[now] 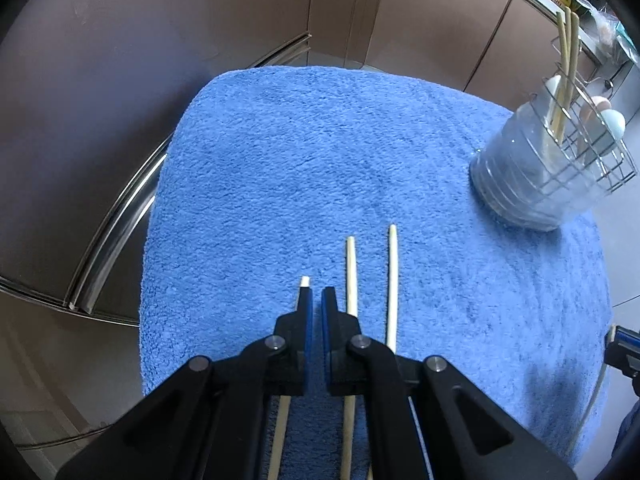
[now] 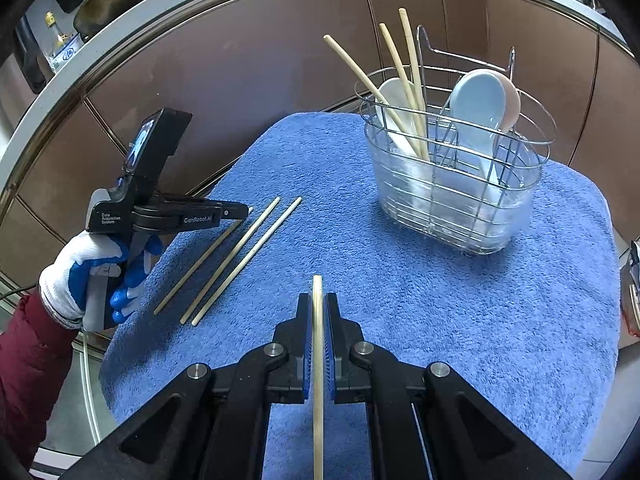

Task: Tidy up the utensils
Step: 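Grasp a chopstick with the right tool while the left tool grasps another, then lower both chopsticks into the holder and open both tools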

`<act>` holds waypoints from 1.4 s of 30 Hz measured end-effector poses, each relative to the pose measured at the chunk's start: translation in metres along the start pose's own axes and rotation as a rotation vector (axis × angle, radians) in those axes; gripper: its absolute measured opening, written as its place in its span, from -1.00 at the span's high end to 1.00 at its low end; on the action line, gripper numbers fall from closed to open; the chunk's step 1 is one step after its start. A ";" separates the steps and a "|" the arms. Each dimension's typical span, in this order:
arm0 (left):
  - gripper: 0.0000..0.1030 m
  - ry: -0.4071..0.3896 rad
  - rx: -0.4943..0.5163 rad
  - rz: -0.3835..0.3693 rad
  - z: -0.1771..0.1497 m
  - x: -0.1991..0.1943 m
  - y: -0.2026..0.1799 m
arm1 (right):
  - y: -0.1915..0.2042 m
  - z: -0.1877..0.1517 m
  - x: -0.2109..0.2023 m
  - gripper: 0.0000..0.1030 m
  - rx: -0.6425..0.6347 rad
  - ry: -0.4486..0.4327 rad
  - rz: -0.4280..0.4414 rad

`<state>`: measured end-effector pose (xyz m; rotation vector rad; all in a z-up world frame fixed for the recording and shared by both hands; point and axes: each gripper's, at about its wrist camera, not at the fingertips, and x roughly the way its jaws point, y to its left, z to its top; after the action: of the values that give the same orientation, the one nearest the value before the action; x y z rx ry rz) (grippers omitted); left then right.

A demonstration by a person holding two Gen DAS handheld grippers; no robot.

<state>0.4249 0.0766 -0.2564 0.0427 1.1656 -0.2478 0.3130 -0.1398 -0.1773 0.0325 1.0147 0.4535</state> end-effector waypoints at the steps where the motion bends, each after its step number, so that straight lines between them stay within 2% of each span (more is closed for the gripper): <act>1: 0.91 0.001 0.000 -0.009 0.000 0.000 0.000 | -0.001 0.000 0.002 0.89 0.002 0.001 0.001; 6: 0.90 0.015 -0.001 -0.043 0.002 0.005 -0.007 | -0.003 -0.001 0.007 0.89 0.014 0.004 0.003; 10: 0.62 0.018 -0.010 -0.046 0.003 0.009 -0.009 | -0.004 -0.001 0.009 0.89 0.019 0.005 0.000; 12: 0.59 0.019 -0.011 -0.045 0.003 0.010 -0.011 | -0.006 -0.001 0.009 0.89 0.023 0.004 0.000; 20: 0.62 0.024 0.002 -0.016 0.004 0.015 -0.018 | -0.013 -0.002 0.006 0.89 0.038 0.000 -0.001; 29: 0.90 0.047 0.029 0.053 0.002 0.022 -0.031 | -0.017 -0.007 0.004 0.89 0.048 -0.002 0.003; 35: 0.91 -0.036 -0.006 0.065 -0.007 0.002 -0.030 | -0.015 -0.012 -0.013 0.89 0.036 -0.031 0.001; 42: 0.91 -0.204 -0.058 0.036 -0.021 -0.069 -0.021 | -0.005 -0.018 -0.051 0.89 0.018 -0.120 -0.003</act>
<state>0.3757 0.0715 -0.1998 -0.0125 0.9680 -0.1813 0.2771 -0.1669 -0.1467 0.0737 0.9004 0.4345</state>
